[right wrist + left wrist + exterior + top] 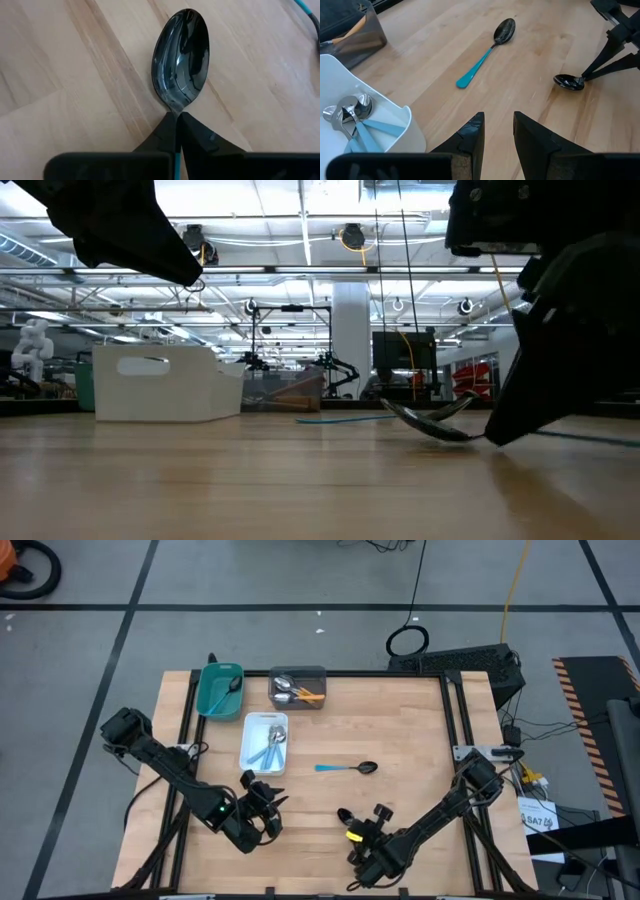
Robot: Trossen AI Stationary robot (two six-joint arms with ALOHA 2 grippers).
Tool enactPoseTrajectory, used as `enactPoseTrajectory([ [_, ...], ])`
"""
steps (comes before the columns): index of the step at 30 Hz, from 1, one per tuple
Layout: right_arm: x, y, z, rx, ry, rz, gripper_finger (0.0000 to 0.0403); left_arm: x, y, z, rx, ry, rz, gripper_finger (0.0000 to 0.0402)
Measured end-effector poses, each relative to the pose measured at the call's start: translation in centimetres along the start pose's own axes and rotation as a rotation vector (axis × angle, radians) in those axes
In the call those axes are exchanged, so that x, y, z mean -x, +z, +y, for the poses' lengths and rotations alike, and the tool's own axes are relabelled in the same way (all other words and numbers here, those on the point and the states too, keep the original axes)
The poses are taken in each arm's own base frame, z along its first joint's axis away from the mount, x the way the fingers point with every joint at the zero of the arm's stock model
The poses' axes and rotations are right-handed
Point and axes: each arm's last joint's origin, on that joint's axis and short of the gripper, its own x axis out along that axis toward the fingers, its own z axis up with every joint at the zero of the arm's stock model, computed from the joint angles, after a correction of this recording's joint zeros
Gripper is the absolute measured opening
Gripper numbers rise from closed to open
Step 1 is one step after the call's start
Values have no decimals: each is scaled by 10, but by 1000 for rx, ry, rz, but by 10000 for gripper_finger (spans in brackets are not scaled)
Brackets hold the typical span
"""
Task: Sort silverware by color (type)
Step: Put the bottom blue spoon into the green bin
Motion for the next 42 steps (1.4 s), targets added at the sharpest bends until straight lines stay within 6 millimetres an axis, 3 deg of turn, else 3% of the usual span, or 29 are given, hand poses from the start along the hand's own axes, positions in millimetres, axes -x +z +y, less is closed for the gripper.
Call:
enactPoseTrajectory([
  [10,36,24,-16,104,11,-178,4,0,1,1,0,11,-13,104],
  [20,83,39,-40,143,-123,-513,5,-7,8,1,4,20,-43,104],
  [31,91,40,-46,36,-255,-782,7,-12,29,-11,-80,-59,-167,107],
  [34,91,41,-47,28,-265,-806,8,-15,28,-16,-102,-69,-182,133],
  [42,99,44,-53,-106,-250,-911,8,-37,22,-40,-217,-89,-280,252],
])
